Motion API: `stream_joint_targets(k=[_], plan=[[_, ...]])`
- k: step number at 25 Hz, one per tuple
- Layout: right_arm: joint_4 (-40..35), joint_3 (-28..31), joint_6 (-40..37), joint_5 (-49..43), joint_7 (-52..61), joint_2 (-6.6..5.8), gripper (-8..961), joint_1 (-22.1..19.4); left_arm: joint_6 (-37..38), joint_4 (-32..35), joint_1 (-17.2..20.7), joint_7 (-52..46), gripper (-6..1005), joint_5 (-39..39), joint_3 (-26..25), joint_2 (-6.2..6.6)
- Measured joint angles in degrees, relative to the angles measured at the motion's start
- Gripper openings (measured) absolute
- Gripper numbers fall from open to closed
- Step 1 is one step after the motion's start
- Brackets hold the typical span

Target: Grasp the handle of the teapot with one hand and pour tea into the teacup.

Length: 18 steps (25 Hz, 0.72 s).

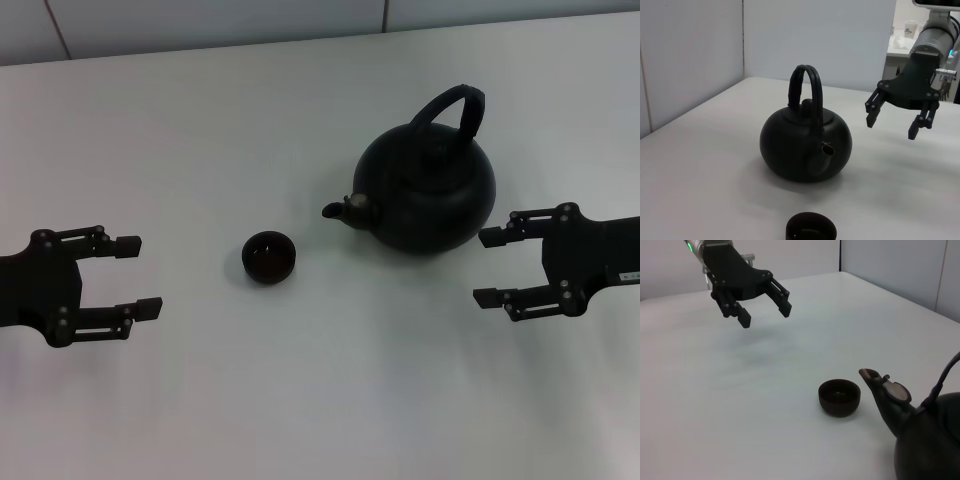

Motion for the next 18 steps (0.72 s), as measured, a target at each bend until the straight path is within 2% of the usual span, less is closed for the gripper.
stream_joint_targets(k=[18], plan=[[-0.4,-0.5,0.3,0.0,-0.1,0.23,731,-0.1,-0.1,0.1,-0.2,0.0,770,0.0,0.0,-0.06]])
